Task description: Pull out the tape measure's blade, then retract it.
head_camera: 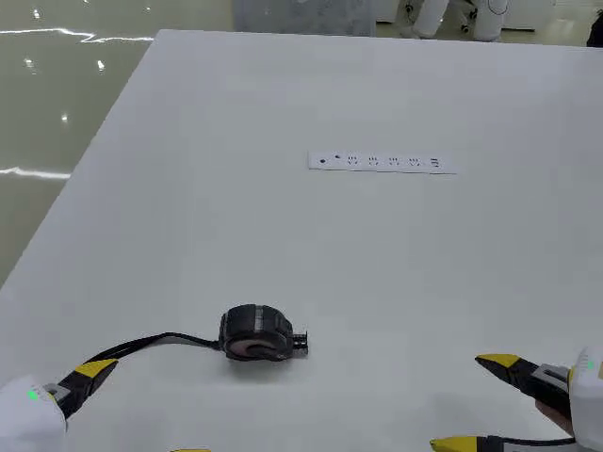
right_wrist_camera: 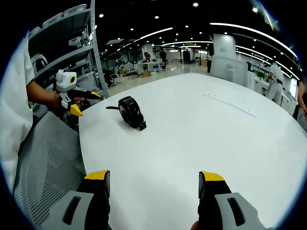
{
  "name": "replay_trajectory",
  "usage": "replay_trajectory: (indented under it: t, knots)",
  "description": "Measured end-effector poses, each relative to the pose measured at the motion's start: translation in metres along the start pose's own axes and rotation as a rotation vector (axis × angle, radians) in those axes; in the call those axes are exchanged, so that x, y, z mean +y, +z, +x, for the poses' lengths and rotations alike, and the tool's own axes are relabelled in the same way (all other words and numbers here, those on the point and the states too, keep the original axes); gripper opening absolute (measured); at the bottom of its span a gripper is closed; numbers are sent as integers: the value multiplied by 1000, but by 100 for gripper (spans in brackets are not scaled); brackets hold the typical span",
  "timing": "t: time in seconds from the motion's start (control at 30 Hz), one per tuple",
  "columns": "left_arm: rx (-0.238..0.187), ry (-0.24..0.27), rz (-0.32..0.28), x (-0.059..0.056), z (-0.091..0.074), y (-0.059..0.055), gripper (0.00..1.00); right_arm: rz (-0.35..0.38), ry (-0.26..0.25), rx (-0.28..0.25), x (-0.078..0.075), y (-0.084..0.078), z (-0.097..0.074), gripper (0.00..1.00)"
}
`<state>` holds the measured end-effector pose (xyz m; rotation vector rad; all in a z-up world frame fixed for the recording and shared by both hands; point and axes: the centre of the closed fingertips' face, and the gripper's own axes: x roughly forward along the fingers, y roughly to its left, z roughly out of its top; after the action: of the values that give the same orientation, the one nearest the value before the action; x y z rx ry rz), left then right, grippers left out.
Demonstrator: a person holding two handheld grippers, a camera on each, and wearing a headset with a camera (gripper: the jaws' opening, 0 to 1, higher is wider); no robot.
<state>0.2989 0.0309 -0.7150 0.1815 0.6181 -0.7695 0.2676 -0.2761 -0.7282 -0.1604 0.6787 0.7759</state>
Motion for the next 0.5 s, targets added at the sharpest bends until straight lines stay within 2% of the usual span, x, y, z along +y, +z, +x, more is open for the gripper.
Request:
replay_trajectory:
  t: [0.1, 0.27, 0.5]
  knots:
    - [-5, 6, 16, 1, -5, -1, 88, 6, -10, 1, -1, -4, -6, 76]
    - [14, -4, 21, 1, -10, -9, 89, 11, -32, -8, -5, -9, -17, 77]
    - [8, 15, 16, 4, -17, -8, 90, 24, -42, 0, -4, -15, -25, 78]
